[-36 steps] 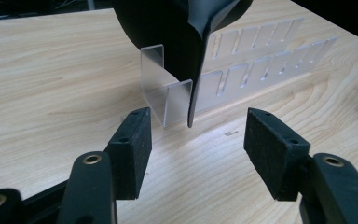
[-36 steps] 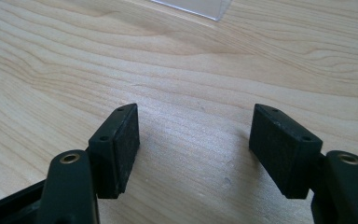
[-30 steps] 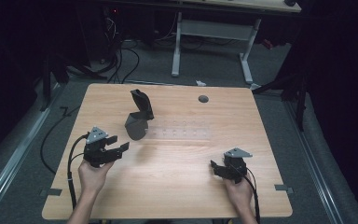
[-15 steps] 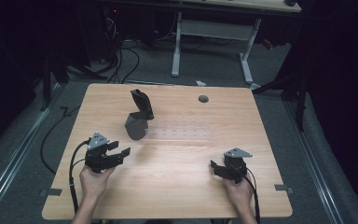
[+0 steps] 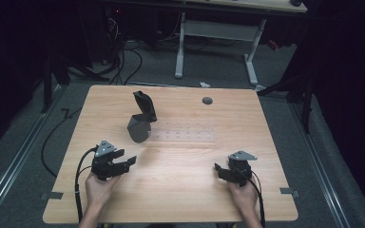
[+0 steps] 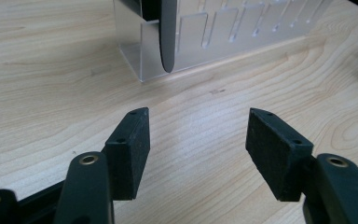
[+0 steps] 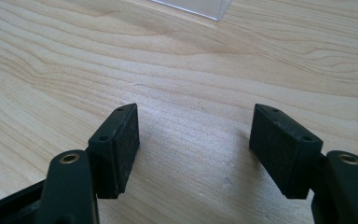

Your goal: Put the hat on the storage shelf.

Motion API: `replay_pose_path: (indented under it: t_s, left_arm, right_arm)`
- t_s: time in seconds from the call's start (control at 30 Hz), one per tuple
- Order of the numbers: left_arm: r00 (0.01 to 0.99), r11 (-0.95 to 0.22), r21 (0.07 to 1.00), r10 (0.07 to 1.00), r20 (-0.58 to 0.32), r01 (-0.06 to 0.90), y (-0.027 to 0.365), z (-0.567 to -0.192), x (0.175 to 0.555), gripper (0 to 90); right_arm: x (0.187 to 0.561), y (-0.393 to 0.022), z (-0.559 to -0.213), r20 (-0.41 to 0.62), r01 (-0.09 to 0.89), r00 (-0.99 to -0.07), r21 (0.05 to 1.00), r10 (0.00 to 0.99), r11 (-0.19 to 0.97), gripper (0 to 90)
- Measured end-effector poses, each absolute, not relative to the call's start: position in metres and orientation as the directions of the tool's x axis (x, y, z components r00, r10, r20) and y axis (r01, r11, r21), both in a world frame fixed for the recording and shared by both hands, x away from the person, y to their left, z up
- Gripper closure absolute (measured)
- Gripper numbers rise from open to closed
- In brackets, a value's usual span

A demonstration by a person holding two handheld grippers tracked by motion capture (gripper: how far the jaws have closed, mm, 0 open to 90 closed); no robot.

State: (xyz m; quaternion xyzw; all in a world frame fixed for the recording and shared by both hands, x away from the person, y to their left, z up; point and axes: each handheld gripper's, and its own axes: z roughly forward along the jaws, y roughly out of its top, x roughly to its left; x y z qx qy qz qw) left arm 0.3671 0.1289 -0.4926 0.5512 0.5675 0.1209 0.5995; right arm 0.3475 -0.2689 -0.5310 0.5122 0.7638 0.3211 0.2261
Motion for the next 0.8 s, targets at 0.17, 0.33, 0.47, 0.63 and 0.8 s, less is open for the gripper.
replay_pose_path:
  t_s: [0.17, 0.33, 0.47, 0.63, 0.8]
  left_arm:
    - [0.337, 0.331, 0.808, 0.783, -0.523, 0.487, 0.123, -0.501, 0.365, 40.5]
    - [0.343, 0.292, 0.810, 0.794, -0.502, 0.509, 0.116, -0.511, 0.365, 40.3]
    - [0.345, 0.277, 0.812, 0.800, -0.491, 0.514, 0.112, -0.517, 0.364, 40.3]
    - [0.323, 0.281, 0.809, 0.810, -0.489, 0.517, 0.113, -0.525, 0.367, 40.3]
    - [0.318, 0.255, 0.819, 0.830, -0.458, 0.515, 0.110, -0.530, 0.369, 39.3]
  right_arm:
    - [0.347, -0.269, -0.531, -0.017, 0.637, -0.374, 0.722, 0.927, 0.270, 33.5]
    - [0.347, -0.269, -0.531, -0.017, 0.637, -0.373, 0.722, 0.928, 0.269, 33.4]
    - [0.347, -0.269, -0.531, -0.017, 0.637, -0.373, 0.722, 0.928, 0.270, 33.5]
    - [0.347, -0.269, -0.531, -0.017, 0.637, -0.373, 0.722, 0.928, 0.270, 33.5]
    - [0.347, -0.269, -0.531, -0.018, 0.636, -0.373, 0.723, 0.928, 0.270, 33.4]
